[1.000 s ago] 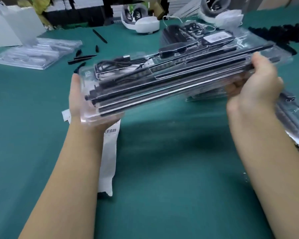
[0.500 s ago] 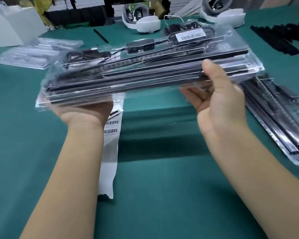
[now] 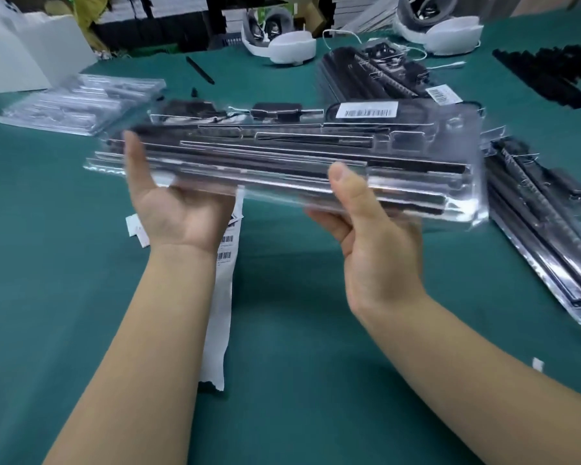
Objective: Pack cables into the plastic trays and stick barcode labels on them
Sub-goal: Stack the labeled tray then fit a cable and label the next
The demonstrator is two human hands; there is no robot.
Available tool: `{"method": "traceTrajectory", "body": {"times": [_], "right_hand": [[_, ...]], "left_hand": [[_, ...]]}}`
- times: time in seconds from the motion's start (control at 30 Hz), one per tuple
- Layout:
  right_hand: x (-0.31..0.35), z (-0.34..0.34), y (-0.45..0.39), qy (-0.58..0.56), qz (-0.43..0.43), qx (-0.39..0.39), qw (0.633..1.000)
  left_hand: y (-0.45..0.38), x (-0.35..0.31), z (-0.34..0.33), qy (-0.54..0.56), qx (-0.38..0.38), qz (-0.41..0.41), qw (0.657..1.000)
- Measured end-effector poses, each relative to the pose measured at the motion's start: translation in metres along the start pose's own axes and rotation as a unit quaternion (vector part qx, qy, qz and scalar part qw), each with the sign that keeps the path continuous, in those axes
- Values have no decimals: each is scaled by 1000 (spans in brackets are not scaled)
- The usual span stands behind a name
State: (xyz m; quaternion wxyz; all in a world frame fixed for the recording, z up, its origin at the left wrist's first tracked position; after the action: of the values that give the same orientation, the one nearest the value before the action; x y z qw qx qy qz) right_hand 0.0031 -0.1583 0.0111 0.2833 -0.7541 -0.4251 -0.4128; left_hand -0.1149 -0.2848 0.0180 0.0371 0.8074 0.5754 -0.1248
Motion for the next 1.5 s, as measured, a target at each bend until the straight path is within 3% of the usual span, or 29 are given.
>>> {"method": "traceTrajectory", "body": {"times": [0.13,0.23,0.33,0.43,0.5,0.6,0.63,0.7,0.77,0.83,1.13,1.23,1.37,1.43,1.5], "right_hand": [[-10,-9,16,25,-3,69,997],[-15,-12,24,114,-13,136,984],[-13,-15,24,160,4,217,963],[-10,-18,19,159,1,296,942],[-9,-18,13,135,-82,392,906],[0,-9,6,79,-212,574,787],[4,-6,3,41,-235,596,767],[6,-3,-3,-35,-283,565,774],[2,-3,-6,-74,-327,473,815],[-3,-4,-8,-62,-315,393,861],[-3,-8,-9,-39,-208,357,910],[8,-2,-21,-39,-167,321,932],[27,16,-42,11,-87,233,968],[38,29,-51,71,-41,201,976],[52,42,-57,158,8,169,973]], "left_hand": [[0,10,-3,-15,31,46,998],[3,13,-7,-37,38,44,998],[3,8,-6,-108,-14,14,994],[-3,-9,0,-112,-55,-22,992],[-6,-26,6,-134,-71,-36,988],[-6,-46,10,-217,-76,-13,973],[-6,-50,11,-228,-68,-5,971],[-4,-54,13,-232,-64,6,971],[-5,-55,16,-234,-79,12,969],[-7,-54,21,-233,-98,17,967],[-13,-35,20,-91,-124,81,985],[-5,-16,6,-225,-92,115,963],[12,22,-18,-473,-27,111,874],[18,37,-23,-539,-39,79,838],[20,52,-24,-556,-47,67,827]]}}
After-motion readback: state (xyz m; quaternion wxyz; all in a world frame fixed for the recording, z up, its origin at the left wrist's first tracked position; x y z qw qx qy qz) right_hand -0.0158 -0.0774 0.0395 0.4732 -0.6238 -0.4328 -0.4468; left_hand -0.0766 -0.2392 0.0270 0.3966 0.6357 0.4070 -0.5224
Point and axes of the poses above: each hand's wrist, its own y-axis away from the middle knuckle, its own z-axis out of the back of the hand, x = y × z, the point moved 3 cm from there along -y, towards the middle knuckle, and after that the axes turned 1 degree about z, right-handed, at the moved point
